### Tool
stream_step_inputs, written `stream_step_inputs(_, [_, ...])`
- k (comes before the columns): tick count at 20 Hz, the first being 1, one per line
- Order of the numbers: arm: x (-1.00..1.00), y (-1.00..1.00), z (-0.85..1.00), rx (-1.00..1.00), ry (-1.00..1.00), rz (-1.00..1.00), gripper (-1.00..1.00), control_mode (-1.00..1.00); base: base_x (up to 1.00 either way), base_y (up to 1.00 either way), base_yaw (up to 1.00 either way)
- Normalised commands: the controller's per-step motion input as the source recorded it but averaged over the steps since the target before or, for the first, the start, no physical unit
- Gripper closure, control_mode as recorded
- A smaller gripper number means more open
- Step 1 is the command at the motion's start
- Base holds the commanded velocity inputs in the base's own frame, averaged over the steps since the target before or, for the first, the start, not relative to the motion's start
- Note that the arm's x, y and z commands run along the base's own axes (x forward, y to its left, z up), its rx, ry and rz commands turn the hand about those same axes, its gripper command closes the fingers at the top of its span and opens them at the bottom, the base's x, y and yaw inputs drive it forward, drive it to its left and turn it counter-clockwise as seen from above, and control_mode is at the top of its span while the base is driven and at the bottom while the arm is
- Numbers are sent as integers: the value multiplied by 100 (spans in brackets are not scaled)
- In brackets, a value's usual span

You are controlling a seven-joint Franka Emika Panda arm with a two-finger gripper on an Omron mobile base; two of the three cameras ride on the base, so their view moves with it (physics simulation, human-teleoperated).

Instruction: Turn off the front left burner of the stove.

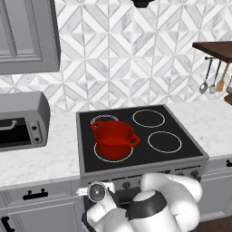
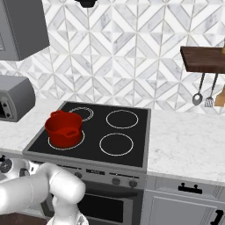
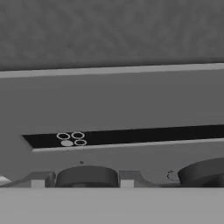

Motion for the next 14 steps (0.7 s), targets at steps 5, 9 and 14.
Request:
stream_step_inputs(5, [0, -24, 0, 50, 0, -33, 100, -100, 0, 0, 0])
stream_step_inputs(9, [0, -9, 6, 21, 1, -13, 100, -100, 0, 0, 0])
stream_step_inputs(14, [0, 0, 0, 0, 0, 0, 100, -100, 0, 0, 0])
